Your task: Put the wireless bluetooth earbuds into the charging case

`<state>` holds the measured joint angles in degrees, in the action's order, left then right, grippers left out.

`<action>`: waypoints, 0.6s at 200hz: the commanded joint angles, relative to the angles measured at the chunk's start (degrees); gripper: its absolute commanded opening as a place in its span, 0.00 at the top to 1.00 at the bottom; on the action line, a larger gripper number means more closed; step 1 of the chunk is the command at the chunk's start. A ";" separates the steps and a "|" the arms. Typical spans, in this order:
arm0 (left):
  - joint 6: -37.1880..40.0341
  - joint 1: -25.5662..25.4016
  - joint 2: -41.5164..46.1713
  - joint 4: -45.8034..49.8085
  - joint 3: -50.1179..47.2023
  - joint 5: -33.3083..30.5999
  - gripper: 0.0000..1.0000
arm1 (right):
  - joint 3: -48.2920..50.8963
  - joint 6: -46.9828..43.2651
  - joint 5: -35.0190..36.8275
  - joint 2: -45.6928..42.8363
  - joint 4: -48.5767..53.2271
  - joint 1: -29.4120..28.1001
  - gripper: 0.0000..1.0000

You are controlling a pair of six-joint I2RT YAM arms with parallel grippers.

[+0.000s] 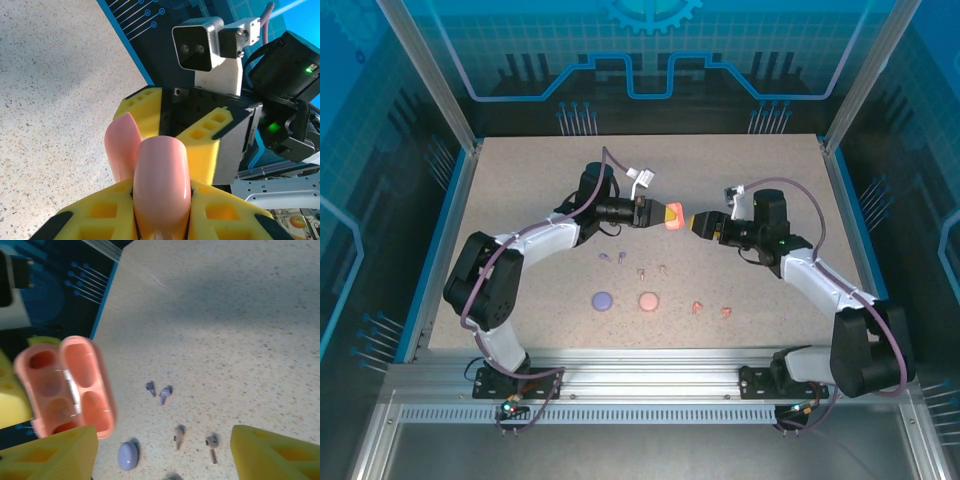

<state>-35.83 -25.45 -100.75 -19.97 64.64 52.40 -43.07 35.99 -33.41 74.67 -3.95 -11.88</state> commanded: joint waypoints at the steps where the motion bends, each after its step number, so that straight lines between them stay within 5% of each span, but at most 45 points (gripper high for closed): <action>1: 0.92 -0.43 0.04 -1.63 1.89 2.05 1.00 | -0.90 0.11 -4.30 0.25 -1.69 0.51 0.34; 120: 0.86 -1.78 -0.93 -1.51 3.21 2.09 1.00 | -3.84 1.93 -5.67 4.61 -4.93 -1.67 0.53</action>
<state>-35.83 -26.76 -100.90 -19.99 65.58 52.80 -45.08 37.60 -37.80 78.50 -7.57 -12.73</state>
